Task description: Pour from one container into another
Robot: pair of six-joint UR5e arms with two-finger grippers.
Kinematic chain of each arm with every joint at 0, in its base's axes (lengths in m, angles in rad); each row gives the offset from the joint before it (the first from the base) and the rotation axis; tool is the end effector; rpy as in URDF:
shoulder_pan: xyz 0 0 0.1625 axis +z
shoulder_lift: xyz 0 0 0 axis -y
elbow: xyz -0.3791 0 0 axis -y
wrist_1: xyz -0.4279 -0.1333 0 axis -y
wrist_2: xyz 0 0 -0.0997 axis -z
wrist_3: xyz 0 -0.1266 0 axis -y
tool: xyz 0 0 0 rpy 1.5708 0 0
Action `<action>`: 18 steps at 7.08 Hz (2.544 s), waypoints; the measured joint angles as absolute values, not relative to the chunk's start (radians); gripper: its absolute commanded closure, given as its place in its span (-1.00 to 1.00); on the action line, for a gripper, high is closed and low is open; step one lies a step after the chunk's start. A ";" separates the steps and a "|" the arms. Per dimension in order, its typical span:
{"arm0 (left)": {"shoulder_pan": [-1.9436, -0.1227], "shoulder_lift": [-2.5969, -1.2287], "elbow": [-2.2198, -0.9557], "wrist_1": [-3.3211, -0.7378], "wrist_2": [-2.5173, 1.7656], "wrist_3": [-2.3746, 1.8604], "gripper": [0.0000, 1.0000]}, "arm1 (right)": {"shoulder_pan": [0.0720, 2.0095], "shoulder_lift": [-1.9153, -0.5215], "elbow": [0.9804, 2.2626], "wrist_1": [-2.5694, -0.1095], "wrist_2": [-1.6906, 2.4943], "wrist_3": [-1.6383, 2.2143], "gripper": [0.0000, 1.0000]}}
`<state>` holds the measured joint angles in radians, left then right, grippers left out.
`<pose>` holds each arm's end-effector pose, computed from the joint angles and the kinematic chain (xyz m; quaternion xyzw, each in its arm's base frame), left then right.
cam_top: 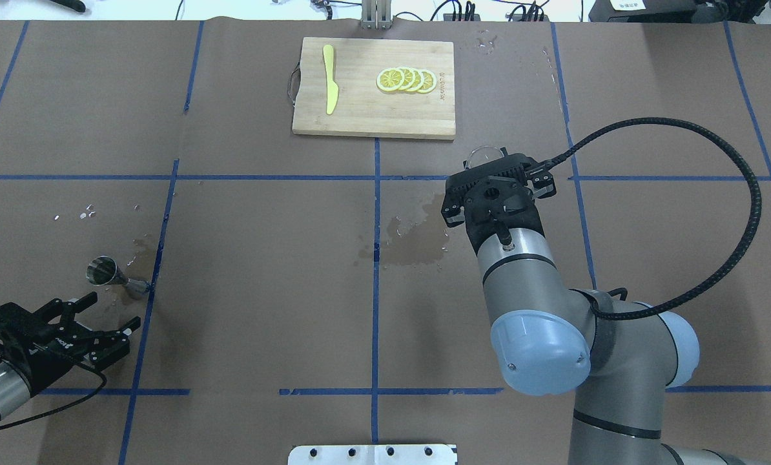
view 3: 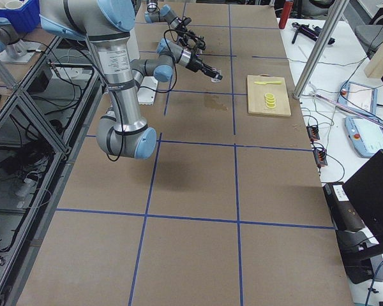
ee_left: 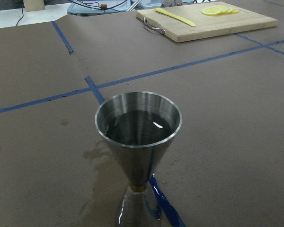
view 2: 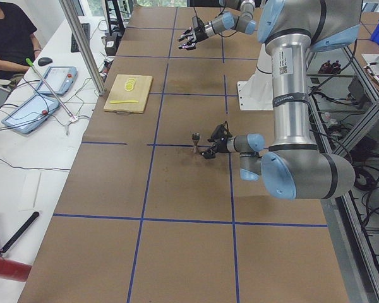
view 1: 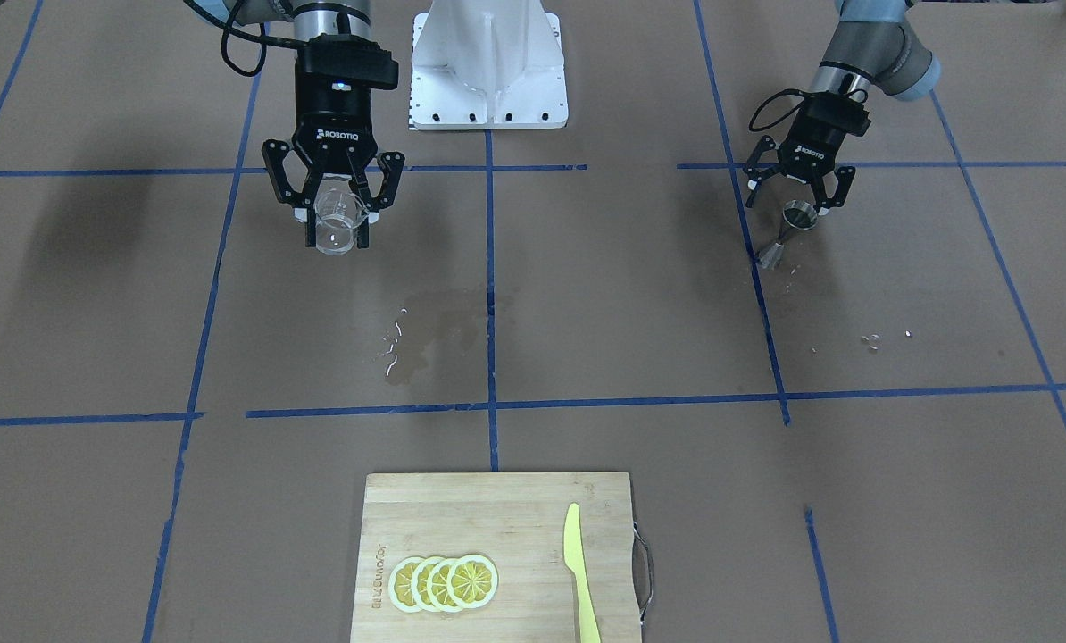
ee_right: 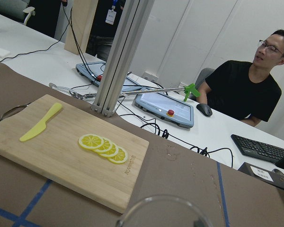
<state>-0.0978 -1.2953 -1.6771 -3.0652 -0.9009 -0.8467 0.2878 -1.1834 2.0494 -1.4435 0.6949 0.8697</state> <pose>0.4164 -0.2538 0.5268 0.4697 0.4291 0.0370 0.7707 -0.4550 -0.3751 0.1483 0.5330 -0.2029 0.0344 0.8207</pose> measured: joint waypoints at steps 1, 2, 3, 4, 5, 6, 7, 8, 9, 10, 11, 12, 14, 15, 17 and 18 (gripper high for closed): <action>-0.098 -1.285 -1.681 -3.049 -0.920 -0.847 -1.00 | 0.289 -1.183 2.050 -1.443 0.695 0.870 0.95; -0.098 -1.267 -1.683 -3.041 -0.940 -0.847 -1.00 | 0.291 -1.182 2.052 -1.443 0.695 0.870 0.95; -0.098 -1.252 -1.684 -3.036 -0.960 -0.847 -1.00 | 0.291 -1.182 2.055 -1.443 0.695 0.870 0.95; -0.099 -1.236 -1.695 -3.030 -0.989 -0.847 -1.00 | 0.291 -1.181 2.057 -1.443 0.695 0.870 0.95; -0.100 -1.198 -1.725 -3.025 -1.019 -0.847 -1.00 | 0.292 -1.181 2.059 -1.443 0.695 0.870 0.97; -0.106 -1.148 -1.751 -3.022 -1.045 -0.846 -1.00 | 0.292 -1.184 2.062 -1.444 0.698 0.871 0.99; -0.124 -1.111 -1.760 -3.020 -1.069 -0.845 -1.00 | 0.293 -1.189 2.064 -1.443 0.703 0.893 0.99; -0.161 -1.094 -1.758 -3.019 -1.112 -0.844 -1.00 | 0.293 -1.194 2.066 -1.443 0.706 0.947 0.98; -0.216 -1.090 -1.749 -3.019 -1.182 -0.835 -1.00 | 0.293 -1.204 2.068 -1.442 0.706 1.004 0.97; -0.286 -1.093 -1.736 -3.019 -1.260 -0.804 -1.00 | 0.293 -1.226 2.069 -1.423 0.705 1.062 0.96; -0.363 -1.099 -1.727 -3.019 -1.334 -0.762 -1.00 | 0.292 -1.270 2.060 -1.363 0.702 1.103 0.95; -0.451 -1.110 -1.722 -3.017 -1.433 -0.736 -1.00 | 0.291 -1.327 2.037 -1.273 0.690 1.123 0.94; -0.675 -1.176 -1.713 -2.954 -1.700 -0.721 -1.00 | 0.267 -1.412 1.986 -1.142 0.617 1.134 0.90; -0.779 -1.233 -1.711 -2.877 -1.823 -0.712 -1.00 | 0.245 -1.439 1.973 -1.120 0.583 1.149 0.90; -0.945 -1.304 -1.711 -2.737 -2.003 -0.668 -1.00 | 0.193 -1.485 1.919 -1.066 0.527 1.208 0.92; -1.012 -1.313 -1.712 -2.700 -2.071 -0.659 -1.00 | 0.171 -1.513 1.872 -0.979 0.503 1.219 0.86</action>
